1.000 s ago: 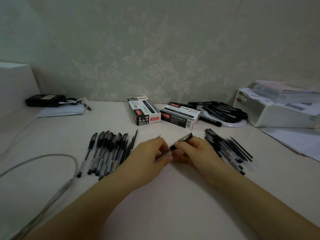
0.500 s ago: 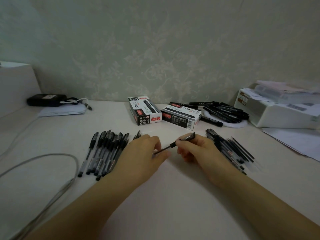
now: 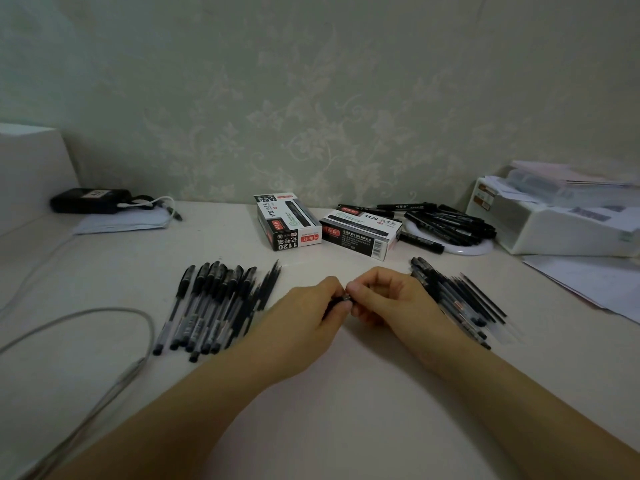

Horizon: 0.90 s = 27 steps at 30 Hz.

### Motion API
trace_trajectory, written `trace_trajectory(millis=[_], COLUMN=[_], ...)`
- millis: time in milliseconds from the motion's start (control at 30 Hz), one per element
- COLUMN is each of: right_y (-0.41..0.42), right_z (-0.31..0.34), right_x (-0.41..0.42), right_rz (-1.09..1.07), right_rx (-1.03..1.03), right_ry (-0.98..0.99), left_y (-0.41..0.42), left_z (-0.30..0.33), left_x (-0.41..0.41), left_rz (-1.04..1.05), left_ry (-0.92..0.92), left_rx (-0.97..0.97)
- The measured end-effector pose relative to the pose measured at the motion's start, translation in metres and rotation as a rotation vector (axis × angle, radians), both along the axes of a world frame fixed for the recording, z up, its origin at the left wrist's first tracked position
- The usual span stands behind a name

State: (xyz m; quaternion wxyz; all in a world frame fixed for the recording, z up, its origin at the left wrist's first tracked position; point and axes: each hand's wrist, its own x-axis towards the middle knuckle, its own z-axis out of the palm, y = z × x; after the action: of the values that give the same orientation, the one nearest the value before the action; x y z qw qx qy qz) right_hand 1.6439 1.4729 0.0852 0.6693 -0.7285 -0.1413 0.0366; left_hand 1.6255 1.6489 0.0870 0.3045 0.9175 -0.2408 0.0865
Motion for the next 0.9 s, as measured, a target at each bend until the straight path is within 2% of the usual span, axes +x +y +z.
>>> trace_trajectory(millis=[333,467,533,633,700,800,900], right_y=[-0.004,-0.002,-0.003,-0.008,-0.009,-0.008,-0.008], right_z=[0.000,-0.006,-0.007,-0.007,-0.008,-0.009,-0.009], right_x=[0.004,0.006,0.008,0.007,0.006,0.005,0.006], right_rz=[0.005,-0.089,-0.189,-0.287,-0.272,-0.228,-0.225], right_rx=[0.058,0.061,-0.029,-0.394,-0.573,-0.677,-0.685], right_ry=[-0.062,-0.071,-0.121,-0.266,-0.343,-0.401,-0.414], left_y=[0.005,0.007,0.011,0.013,0.012,0.011,0.012], left_z=[0.002,-0.001,-0.001,-0.001,-0.001,-0.001,-0.002], left_x=[0.008,0.008,0.009,0.011,0.011,0.010,0.010], left_rz=[0.059,0.152,0.205,0.238,0.217,0.180,0.164], left_ry=[-0.155,-0.170,-0.143,-0.133,-0.140,-0.150,-0.162], left_rx=[0.106,0.116,0.056,0.012,0.015,0.053,0.078])
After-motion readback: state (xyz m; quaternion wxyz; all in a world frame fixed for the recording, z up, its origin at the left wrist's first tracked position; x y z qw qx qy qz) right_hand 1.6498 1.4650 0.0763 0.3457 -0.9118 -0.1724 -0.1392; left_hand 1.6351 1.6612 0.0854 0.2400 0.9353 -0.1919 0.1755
